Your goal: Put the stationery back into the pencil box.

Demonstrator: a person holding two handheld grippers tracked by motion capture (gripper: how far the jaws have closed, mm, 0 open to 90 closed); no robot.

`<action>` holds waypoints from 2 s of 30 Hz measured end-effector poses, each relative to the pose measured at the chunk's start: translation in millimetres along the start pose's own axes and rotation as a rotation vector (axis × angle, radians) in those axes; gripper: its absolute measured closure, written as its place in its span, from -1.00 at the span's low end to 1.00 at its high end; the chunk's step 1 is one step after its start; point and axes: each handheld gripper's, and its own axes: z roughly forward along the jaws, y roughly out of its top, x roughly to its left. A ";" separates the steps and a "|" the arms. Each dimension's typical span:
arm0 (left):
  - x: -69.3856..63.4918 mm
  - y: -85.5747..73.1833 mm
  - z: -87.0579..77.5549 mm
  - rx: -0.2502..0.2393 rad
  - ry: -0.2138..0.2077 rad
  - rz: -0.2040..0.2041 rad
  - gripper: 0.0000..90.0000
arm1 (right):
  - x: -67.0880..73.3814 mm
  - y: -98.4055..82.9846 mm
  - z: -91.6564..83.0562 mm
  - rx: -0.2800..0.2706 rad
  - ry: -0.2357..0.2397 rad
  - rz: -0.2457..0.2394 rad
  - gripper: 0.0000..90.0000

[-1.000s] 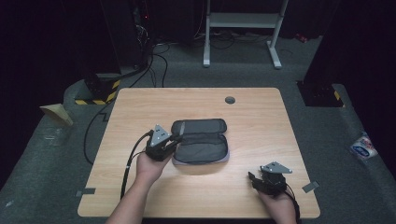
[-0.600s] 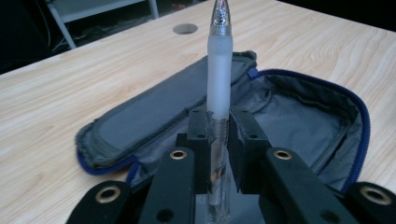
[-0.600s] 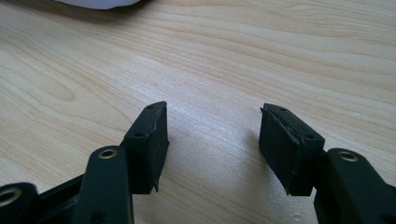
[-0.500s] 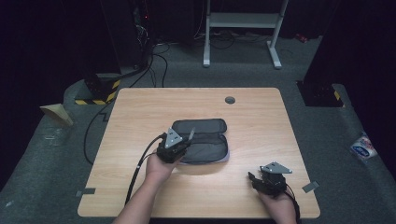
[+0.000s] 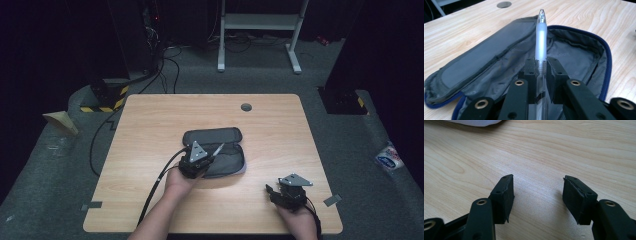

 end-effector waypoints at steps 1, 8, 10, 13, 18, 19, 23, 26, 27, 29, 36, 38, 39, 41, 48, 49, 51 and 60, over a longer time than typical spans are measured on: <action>-0.3 0.2 0.4 0.001 -0.006 -0.003 0.75 | 0.0 0.0 0.0 0.000 0.000 0.000 -0.07; 0.1 1.3 -1.4 -0.005 -0.016 -0.020 0.66 | 0.1 0.0 0.0 0.000 -0.001 -0.001 -0.07; 1.2 1.3 -3.2 -0.011 -0.012 -0.026 0.64 | 0.1 0.0 0.0 0.000 -0.001 -0.001 -0.07; 2.3 1.2 -4.4 -0.014 -0.005 -0.031 0.64 | 0.1 0.0 0.0 0.000 -0.001 -0.001 -0.07; 5.2 0.7 -7.0 -0.020 0.002 -0.047 0.62 | 0.0 0.0 0.0 0.000 -0.001 -0.001 -0.07; 5.5 0.6 -7.4 -0.022 0.003 -0.052 0.62 | 0.0 0.0 0.0 0.000 0.000 -0.001 -0.07; 7.0 0.3 -10.2 -0.027 0.004 -0.060 0.62 | 0.0 0.0 0.0 0.000 -0.001 -0.001 -0.07; 7.5 -0.6 -12.1 -0.031 0.007 -0.068 0.61 | 0.1 0.0 0.0 0.000 -0.001 -0.001 -0.07; 7.9 -0.9 -12.5 -0.033 0.006 -0.072 0.59 | 0.1 0.0 0.0 0.000 -0.001 -0.001 -0.06; 8.4 -1.7 -13.4 -0.037 0.006 -0.087 0.57 | 0.1 0.0 0.0 0.000 -0.001 -0.001 -0.06; 11.3 -4.5 -17.7 -0.052 0.026 -0.096 0.42 | 0.1 0.0 0.0 0.000 -0.001 -0.001 -0.07; 13.2 -5.9 -19.9 -0.062 0.028 -0.102 0.37 | 0.2 0.0 0.0 0.000 -0.002 -0.002 -0.07; 13.9 -6.7 -21.3 -0.064 0.034 -0.105 0.33 | 0.2 0.0 0.0 0.000 -0.002 -0.002 -0.07; 15.8 -9.0 -24.0 -0.068 0.033 -0.110 0.26 | 0.2 0.0 0.0 0.000 -0.002 -0.002 -0.07; 23.5 -17.2 -32.4 -0.065 0.066 -0.138 -0.06 | 0.3 -0.1 -0.1 0.000 -0.002 -0.001 -0.06; 24.9 -18.2 -34.4 -0.070 0.067 -0.147 -0.10 | 0.4 -0.1 -0.1 -0.001 -0.003 0.000 -0.06; 27.4 -19.5 -37.3 -0.076 0.063 -0.167 -0.19 | 0.4 -0.1 -0.1 -0.001 -0.003 0.000 -0.07; 36.3 -29.5 -54.9 -0.040 0.037 -0.194 -0.64 | 0.4 -0.1 -0.1 0.000 -0.003 0.000 -0.06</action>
